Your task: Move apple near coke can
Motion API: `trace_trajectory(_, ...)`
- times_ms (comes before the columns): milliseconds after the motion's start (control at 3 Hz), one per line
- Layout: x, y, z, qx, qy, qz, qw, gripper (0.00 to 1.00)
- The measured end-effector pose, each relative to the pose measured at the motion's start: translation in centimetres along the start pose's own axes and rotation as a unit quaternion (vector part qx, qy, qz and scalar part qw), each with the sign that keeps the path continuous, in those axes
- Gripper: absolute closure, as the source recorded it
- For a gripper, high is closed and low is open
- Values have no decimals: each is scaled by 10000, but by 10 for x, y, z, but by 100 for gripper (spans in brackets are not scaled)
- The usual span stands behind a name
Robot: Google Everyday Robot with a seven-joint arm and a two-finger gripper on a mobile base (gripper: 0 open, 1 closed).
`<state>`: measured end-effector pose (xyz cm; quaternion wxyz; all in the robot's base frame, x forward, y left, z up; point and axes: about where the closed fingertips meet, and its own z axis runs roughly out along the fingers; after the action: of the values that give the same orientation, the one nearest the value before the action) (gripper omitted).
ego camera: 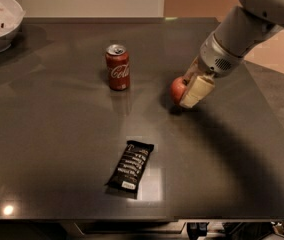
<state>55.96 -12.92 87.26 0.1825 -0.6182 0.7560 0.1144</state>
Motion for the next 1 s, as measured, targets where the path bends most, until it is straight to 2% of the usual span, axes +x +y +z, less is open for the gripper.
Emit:
trace_trajectory(333, -27, -12, 9, -18, -78, -186, 9998, 100)
trace_trajectory(1000, -67, -28, 36, -115, 3, -545, 9984, 100)
